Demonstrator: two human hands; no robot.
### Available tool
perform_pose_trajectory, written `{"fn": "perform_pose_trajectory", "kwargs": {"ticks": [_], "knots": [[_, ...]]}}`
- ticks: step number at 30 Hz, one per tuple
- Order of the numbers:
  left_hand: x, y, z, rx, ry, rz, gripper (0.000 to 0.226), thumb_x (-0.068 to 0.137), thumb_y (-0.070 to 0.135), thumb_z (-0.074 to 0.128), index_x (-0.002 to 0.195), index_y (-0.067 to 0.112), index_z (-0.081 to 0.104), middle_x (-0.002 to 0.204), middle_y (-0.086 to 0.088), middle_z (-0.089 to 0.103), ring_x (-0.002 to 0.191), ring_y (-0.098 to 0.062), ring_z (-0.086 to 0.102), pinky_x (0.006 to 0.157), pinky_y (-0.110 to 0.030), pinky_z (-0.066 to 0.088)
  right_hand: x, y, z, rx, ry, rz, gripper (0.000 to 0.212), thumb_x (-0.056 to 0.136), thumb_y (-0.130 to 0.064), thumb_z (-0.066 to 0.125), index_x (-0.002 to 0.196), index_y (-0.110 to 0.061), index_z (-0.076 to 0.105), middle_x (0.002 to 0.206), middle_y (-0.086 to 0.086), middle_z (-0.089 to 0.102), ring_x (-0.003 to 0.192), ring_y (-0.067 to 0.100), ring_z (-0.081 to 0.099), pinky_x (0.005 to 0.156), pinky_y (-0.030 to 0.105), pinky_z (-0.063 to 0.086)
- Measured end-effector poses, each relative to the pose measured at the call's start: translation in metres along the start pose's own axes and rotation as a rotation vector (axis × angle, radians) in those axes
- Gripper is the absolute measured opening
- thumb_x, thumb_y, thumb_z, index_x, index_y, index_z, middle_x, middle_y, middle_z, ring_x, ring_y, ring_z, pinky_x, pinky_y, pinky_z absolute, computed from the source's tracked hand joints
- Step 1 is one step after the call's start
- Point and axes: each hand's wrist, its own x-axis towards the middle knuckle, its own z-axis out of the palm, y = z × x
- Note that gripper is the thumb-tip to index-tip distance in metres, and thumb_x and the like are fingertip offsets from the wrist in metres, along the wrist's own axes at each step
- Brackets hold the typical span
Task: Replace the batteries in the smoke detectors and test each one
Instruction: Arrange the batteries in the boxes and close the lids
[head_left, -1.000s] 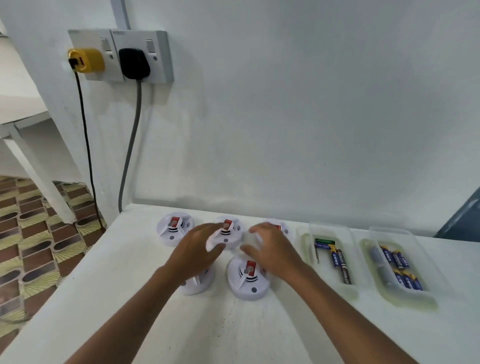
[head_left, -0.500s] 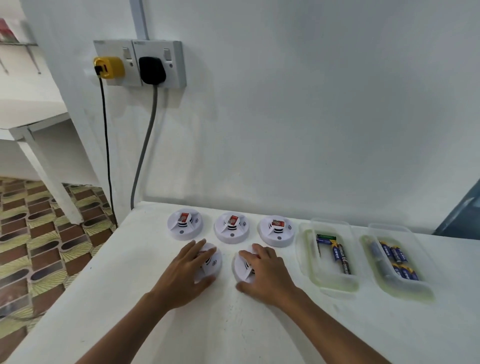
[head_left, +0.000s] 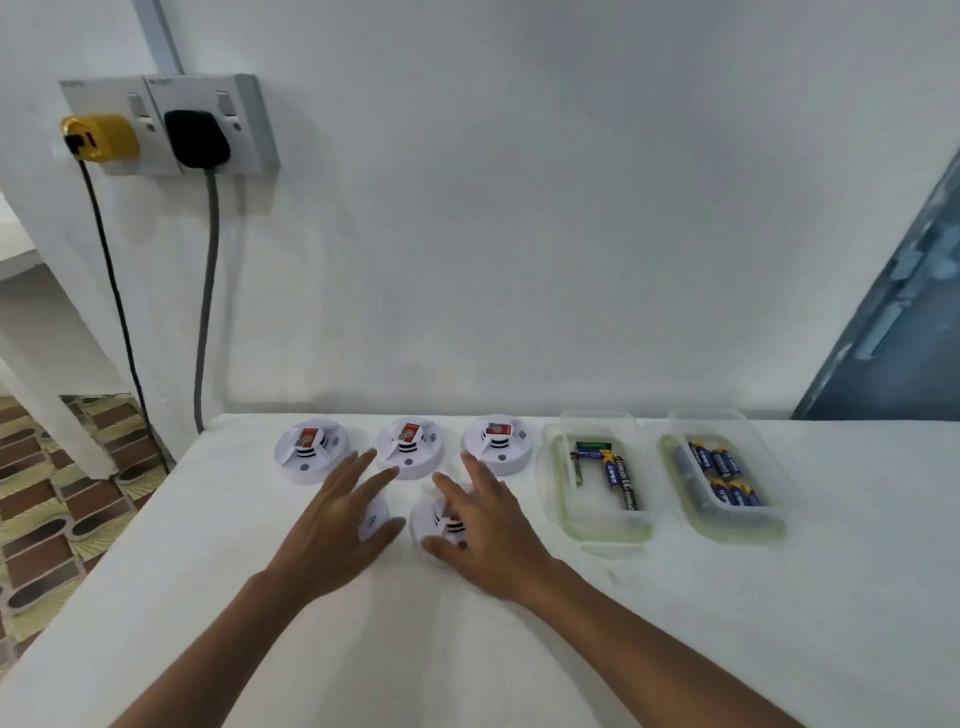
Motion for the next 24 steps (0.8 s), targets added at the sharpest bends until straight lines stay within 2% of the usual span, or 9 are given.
{"fn": "perform_pose_trajectory", "kwargs": {"ticks": [3,6,9,12,13,15,18,21,24], "knots": [[0.019,0.035,0.002,-0.057,0.036,0.035,0.068,0.080,0.058,0.047,0.134,0.018,0.054,0.149,-0.006,0.041,0.140,-0.023,0.033,0.108,-0.033,0.028,-0.020,0.013,-0.034,0.165,0.122,-0.018,0.061,0.094,-0.045,0.053,0.147,-0.022,0.035,0.160,0.002,0.014,0.147,0.015,0.014,0.115,0.031,0.025],[0.041,0.084,0.013,-0.109,0.062,0.094,0.060,0.080,0.051,0.053,0.129,0.017,0.059,0.143,-0.004,0.048,0.138,-0.023,0.037,0.108,-0.030,0.027,-0.039,0.046,-0.077,0.235,0.226,-0.004,0.049,0.092,-0.032,0.059,0.137,-0.017,0.049,0.148,0.000,0.038,0.136,0.012,0.035,0.106,0.018,0.029],[0.065,0.148,0.034,-0.180,0.060,0.173,0.056,0.081,0.051,0.049,0.124,0.019,0.063,0.135,0.005,0.053,0.131,-0.011,0.042,0.106,-0.011,0.023,-0.059,0.101,-0.124,0.306,0.336,0.039,0.033,0.088,-0.019,0.062,0.120,-0.009,0.063,0.121,0.004,0.061,0.106,0.013,0.059,0.094,0.022,0.047],[0.091,0.217,0.069,-0.212,0.049,0.252,0.049,0.082,0.046,0.054,0.117,0.016,0.067,0.125,-0.002,0.063,0.120,-0.015,0.055,0.102,-0.010,0.031,-0.083,0.169,-0.175,0.324,0.399,0.185,0.024,0.087,-0.003,0.062,0.110,-0.006,0.068,0.105,0.007,0.069,0.083,0.009,0.062,0.076,0.006,0.046],[0.097,0.230,0.076,-0.211,0.039,0.287,0.046,0.081,0.043,0.057,0.115,0.015,0.068,0.121,-0.004,0.066,0.115,-0.017,0.058,0.100,-0.014,0.036,-0.087,0.186,-0.186,0.309,0.376,0.234,0.025,0.087,-0.002,0.060,0.110,-0.006,0.068,0.104,0.008,0.069,0.083,0.009,0.062,0.076,0.005,0.046],[0.113,0.265,0.101,-0.188,0.030,0.354,0.038,0.079,0.036,0.066,0.110,0.014,0.071,0.112,-0.004,0.070,0.107,-0.019,0.062,0.094,-0.024,0.045,-0.094,0.227,-0.209,0.169,0.278,0.309,0.026,0.088,-0.002,0.058,0.112,-0.008,0.067,0.107,0.007,0.069,0.090,0.014,0.063,0.082,0.018,0.050],[0.129,0.297,0.129,-0.095,-0.036,0.430,0.023,0.077,0.029,0.069,0.093,0.014,0.073,0.092,-0.001,0.071,0.091,-0.020,0.061,0.082,-0.033,0.052,-0.087,0.256,-0.225,-0.237,0.012,0.235,0.024,0.087,-0.017,0.062,0.111,-0.017,0.067,0.110,0.002,0.067,0.101,0.020,0.060,0.091,0.035,0.043],[0.134,0.307,0.142,-0.036,-0.106,0.419,0.014,0.076,0.026,0.072,0.083,0.014,0.073,0.080,-0.001,0.069,0.083,-0.021,0.060,0.072,-0.036,0.052,-0.072,0.253,-0.219,-0.542,-0.247,0.058,0.022,0.078,-0.037,0.069,0.093,-0.021,0.069,0.088,-0.003,0.064,0.097,0.020,0.054,0.090,0.041,0.029],[0.133,0.309,0.145,-0.067,-0.108,0.401,0.009,0.077,0.022,0.072,0.082,0.015,0.073,0.080,0.000,0.069,0.083,-0.020,0.060,0.069,-0.030,0.052,-0.062,0.251,-0.203,-0.692,-0.343,-0.051,0.026,0.076,-0.044,0.065,0.073,-0.018,0.060,0.069,-0.005,0.047,0.093,0.022,0.049,0.096,0.050,0.025]]}}
